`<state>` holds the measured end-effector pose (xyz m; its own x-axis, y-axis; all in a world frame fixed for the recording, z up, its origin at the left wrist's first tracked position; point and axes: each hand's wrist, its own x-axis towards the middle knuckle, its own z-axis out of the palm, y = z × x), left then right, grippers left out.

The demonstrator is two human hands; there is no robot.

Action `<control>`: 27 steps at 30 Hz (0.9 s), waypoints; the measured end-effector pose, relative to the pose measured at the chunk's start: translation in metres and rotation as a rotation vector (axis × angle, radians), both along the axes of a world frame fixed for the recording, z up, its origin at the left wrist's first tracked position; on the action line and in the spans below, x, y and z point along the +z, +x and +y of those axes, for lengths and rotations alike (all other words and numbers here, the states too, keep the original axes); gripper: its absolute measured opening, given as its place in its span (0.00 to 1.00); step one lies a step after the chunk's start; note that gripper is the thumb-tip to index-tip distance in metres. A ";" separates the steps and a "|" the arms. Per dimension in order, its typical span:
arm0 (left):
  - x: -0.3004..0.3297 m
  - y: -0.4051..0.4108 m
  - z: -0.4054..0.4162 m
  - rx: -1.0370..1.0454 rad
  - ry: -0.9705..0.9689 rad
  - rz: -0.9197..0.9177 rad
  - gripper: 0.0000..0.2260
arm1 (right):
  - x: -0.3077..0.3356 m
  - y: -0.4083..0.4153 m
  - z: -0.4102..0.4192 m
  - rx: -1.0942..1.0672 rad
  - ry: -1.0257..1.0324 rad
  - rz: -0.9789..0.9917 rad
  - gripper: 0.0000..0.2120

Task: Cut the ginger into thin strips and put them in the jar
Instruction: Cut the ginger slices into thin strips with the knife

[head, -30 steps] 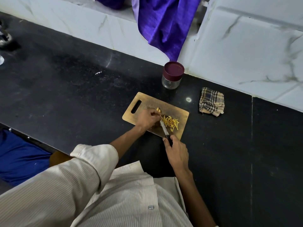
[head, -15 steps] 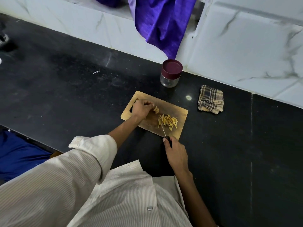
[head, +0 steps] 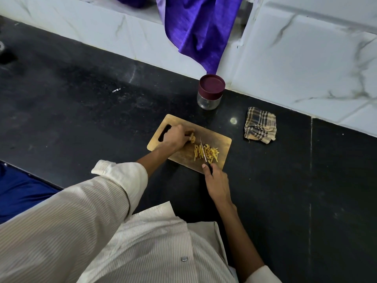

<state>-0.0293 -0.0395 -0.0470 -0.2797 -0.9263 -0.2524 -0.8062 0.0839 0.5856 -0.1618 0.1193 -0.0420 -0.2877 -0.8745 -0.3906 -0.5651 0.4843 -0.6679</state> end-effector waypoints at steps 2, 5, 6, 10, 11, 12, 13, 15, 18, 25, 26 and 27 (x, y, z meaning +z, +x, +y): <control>0.002 0.000 -0.001 -0.044 -0.023 -0.010 0.12 | -0.002 -0.001 -0.001 -0.004 0.009 -0.008 0.14; 0.006 0.002 0.002 -0.048 -0.085 0.011 0.08 | -0.001 0.001 0.000 0.002 0.009 -0.013 0.12; 0.008 0.003 0.004 -0.031 -0.100 0.038 0.07 | -0.001 0.000 0.000 0.001 0.004 -0.014 0.12; 0.013 0.012 0.018 0.029 -0.102 0.181 0.05 | 0.000 -0.001 -0.001 -0.003 0.002 -0.019 0.13; 0.013 0.016 0.023 0.031 -0.078 0.211 0.05 | 0.001 0.000 -0.001 0.000 0.004 -0.015 0.13; 0.012 0.019 0.028 0.034 -0.047 0.230 0.05 | 0.001 0.001 0.000 0.002 0.005 -0.011 0.13; 0.011 0.022 0.032 0.037 -0.014 0.235 0.06 | 0.002 0.002 0.001 -0.001 0.008 -0.012 0.14; 0.008 0.025 0.038 0.046 0.042 0.202 0.07 | 0.003 0.005 0.004 -0.022 0.015 -0.019 0.15; 0.005 0.024 0.044 0.098 0.074 0.167 0.06 | 0.003 0.009 0.010 -0.068 0.011 -0.066 0.17; -0.002 0.034 0.061 0.199 -0.068 0.233 0.11 | 0.008 0.035 0.015 0.014 -0.012 -0.065 0.13; -0.005 0.038 0.065 0.196 -0.076 0.239 0.12 | 0.009 0.036 0.014 0.040 -0.004 -0.034 0.13; -0.008 0.042 0.070 0.184 -0.082 0.239 0.14 | 0.010 0.037 0.013 0.060 0.009 -0.005 0.12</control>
